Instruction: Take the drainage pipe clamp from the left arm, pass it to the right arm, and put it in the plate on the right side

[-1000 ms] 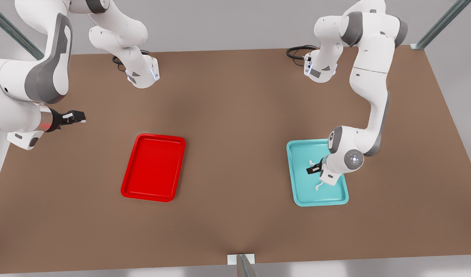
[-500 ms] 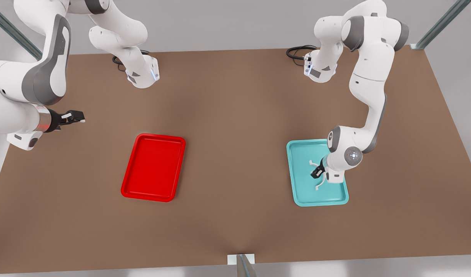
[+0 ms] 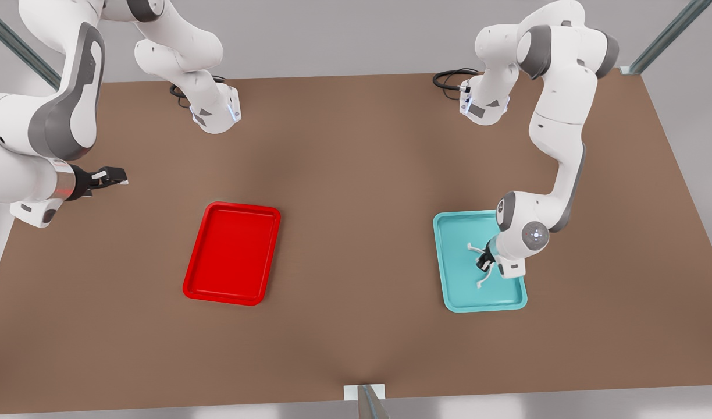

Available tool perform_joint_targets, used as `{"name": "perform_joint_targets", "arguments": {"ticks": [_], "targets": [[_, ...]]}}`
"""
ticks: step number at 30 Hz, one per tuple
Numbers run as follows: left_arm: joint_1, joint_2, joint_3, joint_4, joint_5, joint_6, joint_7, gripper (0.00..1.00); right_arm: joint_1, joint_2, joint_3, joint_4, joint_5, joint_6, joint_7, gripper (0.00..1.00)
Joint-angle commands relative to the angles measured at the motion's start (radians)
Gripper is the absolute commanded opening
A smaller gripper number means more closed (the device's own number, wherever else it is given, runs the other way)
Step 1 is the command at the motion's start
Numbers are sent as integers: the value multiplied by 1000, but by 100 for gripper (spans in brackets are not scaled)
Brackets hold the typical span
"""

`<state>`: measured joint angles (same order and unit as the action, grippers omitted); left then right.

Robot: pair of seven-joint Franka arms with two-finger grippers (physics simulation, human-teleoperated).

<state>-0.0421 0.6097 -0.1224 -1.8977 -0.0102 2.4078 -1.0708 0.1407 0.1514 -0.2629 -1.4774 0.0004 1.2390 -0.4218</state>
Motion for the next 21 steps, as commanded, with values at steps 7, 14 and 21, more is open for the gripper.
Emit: {"name": "perform_joint_targets", "arguments": {"ticks": [7,14,21], "targets": [[1,1,0,2,6,-19,-124,45,-1,0,-1,-1,3,-1,-9,100],[-2,1,1,2,6,-22,-126,37,-1,-1,-1,-8,3,-1,-9,100],[-4,10,1,2,6,-24,-126,33,-1,-1,-1,-14,4,-1,-9,100]]}}
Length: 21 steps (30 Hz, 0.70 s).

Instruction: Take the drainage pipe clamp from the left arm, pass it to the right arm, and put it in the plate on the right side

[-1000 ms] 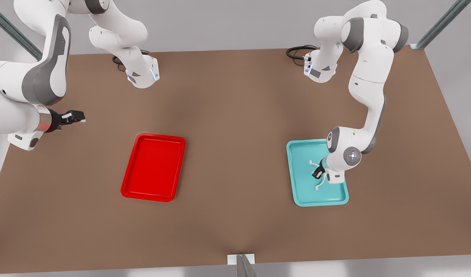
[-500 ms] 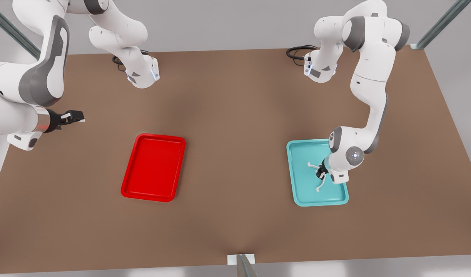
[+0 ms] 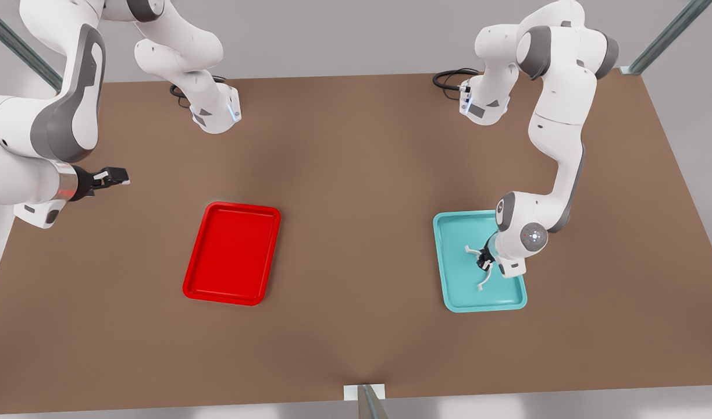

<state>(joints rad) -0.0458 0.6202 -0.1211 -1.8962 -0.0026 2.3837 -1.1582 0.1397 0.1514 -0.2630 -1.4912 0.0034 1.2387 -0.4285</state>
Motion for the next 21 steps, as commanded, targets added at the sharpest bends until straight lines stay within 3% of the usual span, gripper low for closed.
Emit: {"name": "perform_joint_targets", "arguments": {"ticks": [1,11,13,15,18,19,21], "targets": [[1,0,0,0,-2,-3,-40,25,0,-1,-1,0,1,-1,-3,100],[-8,-36,0,29,44,-57,-40,21,0,0,-1,0,1,-1,-3,100],[-31,-45,-5,158,89,-230,-35,21,1,2,-1,0,13,1,-3,100],[-109,16,-5,457,90,-489,29,21,31,72,11,20,156,15,-24,100],[-173,41,-126,549,95,-503,262,21,322,181,19,89,231,255,-59,100],[-236,42,-132,554,125,-514,321,21,371,252,19,164,234,268,-105,100],[-325,58,-137,612,136,-544,343,21,480,281,19,155,228,386,-188,100]]}}
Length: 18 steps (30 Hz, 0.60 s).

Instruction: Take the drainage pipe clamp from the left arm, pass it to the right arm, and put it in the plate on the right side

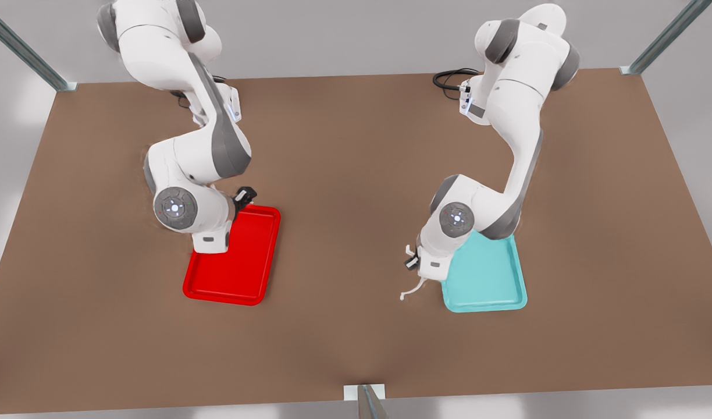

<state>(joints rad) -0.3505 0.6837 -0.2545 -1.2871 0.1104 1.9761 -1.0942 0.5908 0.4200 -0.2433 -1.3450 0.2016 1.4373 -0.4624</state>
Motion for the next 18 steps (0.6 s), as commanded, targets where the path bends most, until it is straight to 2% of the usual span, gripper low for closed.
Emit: {"name": "perform_joint_targets", "arguments": {"ticks": [1,4,9,12,18], "targets": [[-64,31,-17,74,18,-148,296,21,87,37,-1,10,22,259,-220,100],[-91,39,-46,115,26,-143,416,21,147,102,-1,0,19,379,-445,100],[-130,76,-42,203,34,-145,668,21,136,102,-1,-54,21,476,-785,100],[-131,80,-42,209,78,-135,1016,21,149,111,6,-100,35,577,-820,100],[-163,91,-40,210,92,-79,1080,21,147,161,19,-100,71,663,-818,100]]}}
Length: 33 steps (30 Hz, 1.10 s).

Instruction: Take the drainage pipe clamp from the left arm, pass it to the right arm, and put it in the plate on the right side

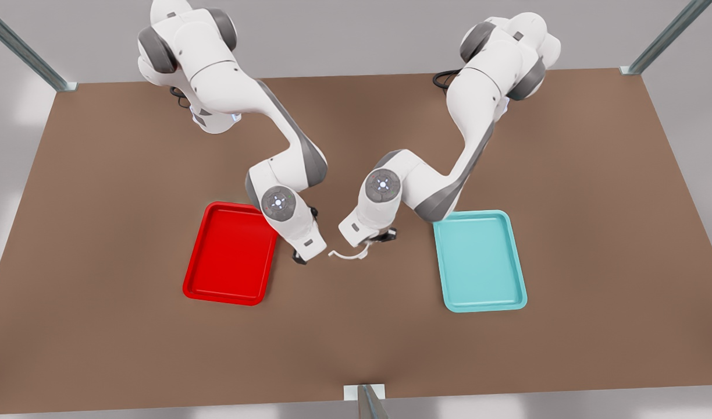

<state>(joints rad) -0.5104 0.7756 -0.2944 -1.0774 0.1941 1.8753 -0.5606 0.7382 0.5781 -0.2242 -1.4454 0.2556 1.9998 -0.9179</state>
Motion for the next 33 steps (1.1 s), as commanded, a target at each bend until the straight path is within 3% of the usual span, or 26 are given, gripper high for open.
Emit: {"name": "perform_joint_targets", "arguments": {"ticks": [1,33], "targets": [[-3,-1,0,1,4,15,507,21,0,5,0,0,30,114,-363,100],[-13,11,-2,2,-1,28,383,21,33,89,0,14,139,295,-303,100]]}}
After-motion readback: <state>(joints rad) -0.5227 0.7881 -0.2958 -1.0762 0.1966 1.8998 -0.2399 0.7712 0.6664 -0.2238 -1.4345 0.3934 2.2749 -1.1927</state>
